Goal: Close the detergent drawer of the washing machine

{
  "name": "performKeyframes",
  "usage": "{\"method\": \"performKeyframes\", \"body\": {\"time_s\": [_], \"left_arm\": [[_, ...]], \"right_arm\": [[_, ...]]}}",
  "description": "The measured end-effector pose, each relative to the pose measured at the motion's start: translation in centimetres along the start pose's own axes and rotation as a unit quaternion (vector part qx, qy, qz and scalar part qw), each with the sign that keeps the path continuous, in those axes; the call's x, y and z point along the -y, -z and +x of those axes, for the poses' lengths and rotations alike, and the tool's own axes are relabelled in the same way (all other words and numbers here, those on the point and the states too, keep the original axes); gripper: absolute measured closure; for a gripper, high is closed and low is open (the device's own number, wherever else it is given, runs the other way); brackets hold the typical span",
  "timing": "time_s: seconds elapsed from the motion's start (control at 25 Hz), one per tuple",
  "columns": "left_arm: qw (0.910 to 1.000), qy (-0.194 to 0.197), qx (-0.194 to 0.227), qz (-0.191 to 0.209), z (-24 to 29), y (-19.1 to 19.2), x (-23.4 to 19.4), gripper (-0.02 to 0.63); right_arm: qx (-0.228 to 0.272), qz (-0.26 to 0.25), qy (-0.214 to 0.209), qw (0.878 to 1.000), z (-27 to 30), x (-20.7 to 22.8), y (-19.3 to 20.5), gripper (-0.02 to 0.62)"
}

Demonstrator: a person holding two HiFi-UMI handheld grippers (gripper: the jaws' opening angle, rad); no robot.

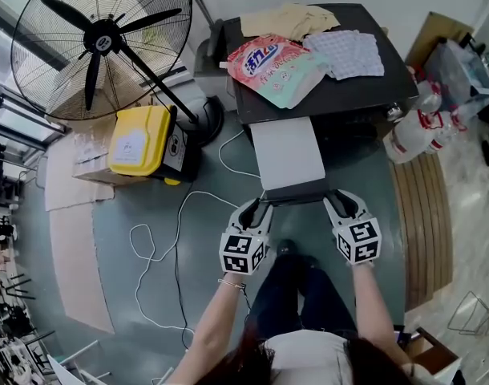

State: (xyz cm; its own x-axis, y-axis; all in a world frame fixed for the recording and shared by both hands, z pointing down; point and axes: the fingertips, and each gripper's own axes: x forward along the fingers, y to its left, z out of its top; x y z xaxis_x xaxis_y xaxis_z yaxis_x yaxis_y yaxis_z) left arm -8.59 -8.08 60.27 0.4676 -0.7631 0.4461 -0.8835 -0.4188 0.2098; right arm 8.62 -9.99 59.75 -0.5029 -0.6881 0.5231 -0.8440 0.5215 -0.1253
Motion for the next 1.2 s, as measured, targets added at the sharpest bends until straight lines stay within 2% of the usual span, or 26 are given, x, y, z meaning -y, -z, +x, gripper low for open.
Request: {"method": "performKeyframes", "body": {"time_s": [0.64,1.2], "left_arm": [[0.9998,0.008,-0.009,-0.012,2.6,-1.9,-3.1,0.457],[0.9992,0.031,-0.008,-0.024,4.7,-3.3,-4.6,0.454]], "right_arm": [[-0.003,0.021,0.018,1.000,3.3,0.7,-2.0,0.456],[-0.001,0.041,0.048,0.998,5.3,2.0,-3.5,0.454]]}}
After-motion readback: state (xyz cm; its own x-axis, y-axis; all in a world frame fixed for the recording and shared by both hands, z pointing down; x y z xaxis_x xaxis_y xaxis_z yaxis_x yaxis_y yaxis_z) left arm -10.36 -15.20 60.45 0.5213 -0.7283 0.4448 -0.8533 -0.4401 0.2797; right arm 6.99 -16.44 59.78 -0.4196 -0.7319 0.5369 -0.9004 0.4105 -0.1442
